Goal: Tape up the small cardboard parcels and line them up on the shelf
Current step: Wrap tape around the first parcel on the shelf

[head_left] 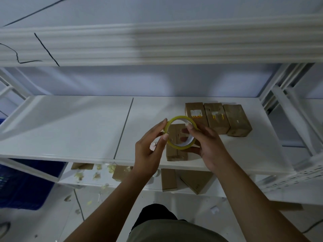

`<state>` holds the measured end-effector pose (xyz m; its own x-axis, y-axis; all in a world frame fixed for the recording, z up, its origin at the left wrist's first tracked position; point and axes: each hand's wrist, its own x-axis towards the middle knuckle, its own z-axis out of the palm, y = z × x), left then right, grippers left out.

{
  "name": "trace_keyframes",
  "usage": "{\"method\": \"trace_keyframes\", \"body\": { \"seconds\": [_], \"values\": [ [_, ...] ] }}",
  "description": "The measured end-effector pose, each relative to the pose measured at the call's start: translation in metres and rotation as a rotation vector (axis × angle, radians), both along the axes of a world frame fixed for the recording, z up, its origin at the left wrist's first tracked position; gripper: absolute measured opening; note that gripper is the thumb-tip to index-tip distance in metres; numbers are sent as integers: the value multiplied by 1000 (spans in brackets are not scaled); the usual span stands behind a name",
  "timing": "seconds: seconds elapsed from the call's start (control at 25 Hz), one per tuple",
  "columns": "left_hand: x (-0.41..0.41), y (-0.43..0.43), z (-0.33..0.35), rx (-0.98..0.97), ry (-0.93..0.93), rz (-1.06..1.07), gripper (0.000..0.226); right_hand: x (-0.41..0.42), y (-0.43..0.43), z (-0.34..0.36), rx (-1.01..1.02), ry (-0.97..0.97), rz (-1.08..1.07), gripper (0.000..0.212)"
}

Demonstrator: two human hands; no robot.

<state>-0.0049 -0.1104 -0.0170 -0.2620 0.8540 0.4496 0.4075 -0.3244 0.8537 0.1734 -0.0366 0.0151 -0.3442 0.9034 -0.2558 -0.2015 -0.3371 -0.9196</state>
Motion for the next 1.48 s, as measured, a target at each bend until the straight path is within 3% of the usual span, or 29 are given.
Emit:
{"method": "trace_keyframes", "body": {
  "seconds": [0.32, 0.52, 0.56, 0.64, 0.72, 0.76, 0.88, 1.04, 1.12, 1.48],
  "values": [
    [0, -18, -7, 70, 78, 141, 31, -4, -5, -9, -162, 151, 7, 27],
    [-7, -1, -12, -45, -164, 223, 9, 6, -5, -15, -41, 229, 181, 64],
    [-10, 5, -12, -91, -233, 231, 6, 14, -4, -13, 36, 184, 268, 64],
    [-15, 16, -10, -179, -356, 190, 8, 29, 2, -10, 283, -146, 401, 58],
    [-17, 26, -7, -269, -384, 114, 14, 35, 11, -10, 495, -559, 361, 36],
    [-18, 29, -7, -311, -386, 84, 16, 37, 17, -11, 570, -651, 346, 26],
    [-21, 39, -9, -445, -470, 107, 15, 39, 36, -13, 598, -698, 446, 21],
    [-26, 49, -19, -606, -539, 213, 15, 44, 80, -34, 582, -1011, 306, 60],
    [-25, 53, -25, -688, -562, 217, 15, 41, 95, -42, 553, -1061, 288, 68],
    [-28, 80, -39, -781, -247, 301, 14, 17, 125, -65, 504, -1227, 306, 74]
  ]
}}
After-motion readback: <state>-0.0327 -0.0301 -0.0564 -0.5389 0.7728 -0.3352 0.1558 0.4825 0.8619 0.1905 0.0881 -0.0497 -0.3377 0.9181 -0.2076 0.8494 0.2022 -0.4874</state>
